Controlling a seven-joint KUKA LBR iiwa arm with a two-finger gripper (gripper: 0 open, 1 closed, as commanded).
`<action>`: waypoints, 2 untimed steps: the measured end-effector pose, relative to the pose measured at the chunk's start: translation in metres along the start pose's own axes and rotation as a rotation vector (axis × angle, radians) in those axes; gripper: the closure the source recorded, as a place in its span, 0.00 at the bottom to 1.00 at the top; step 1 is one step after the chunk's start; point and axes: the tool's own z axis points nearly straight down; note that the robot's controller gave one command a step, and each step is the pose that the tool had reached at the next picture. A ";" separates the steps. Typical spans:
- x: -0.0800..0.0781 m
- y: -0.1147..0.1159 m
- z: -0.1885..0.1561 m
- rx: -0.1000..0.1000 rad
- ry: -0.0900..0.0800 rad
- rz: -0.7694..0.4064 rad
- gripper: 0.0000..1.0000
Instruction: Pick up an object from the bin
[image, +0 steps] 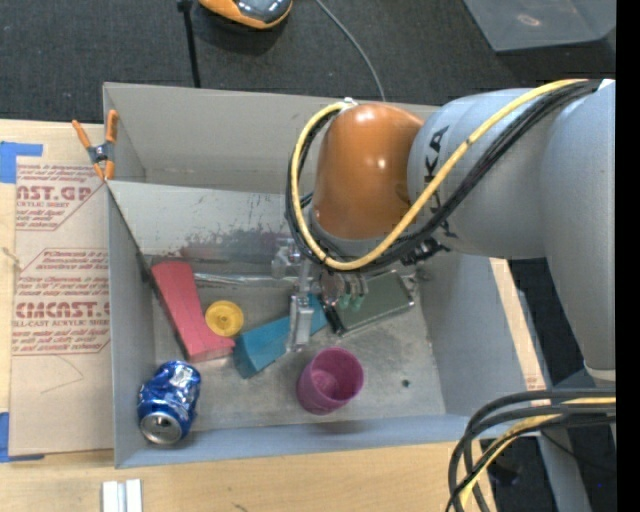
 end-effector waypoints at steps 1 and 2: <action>-0.009 -0.012 0.042 -0.001 -0.006 -0.186 0.00; -0.013 -0.019 0.081 0.000 0.005 -0.324 0.00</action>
Offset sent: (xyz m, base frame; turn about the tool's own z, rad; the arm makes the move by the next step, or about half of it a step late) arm 0.0255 -0.0255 -0.0469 -0.4308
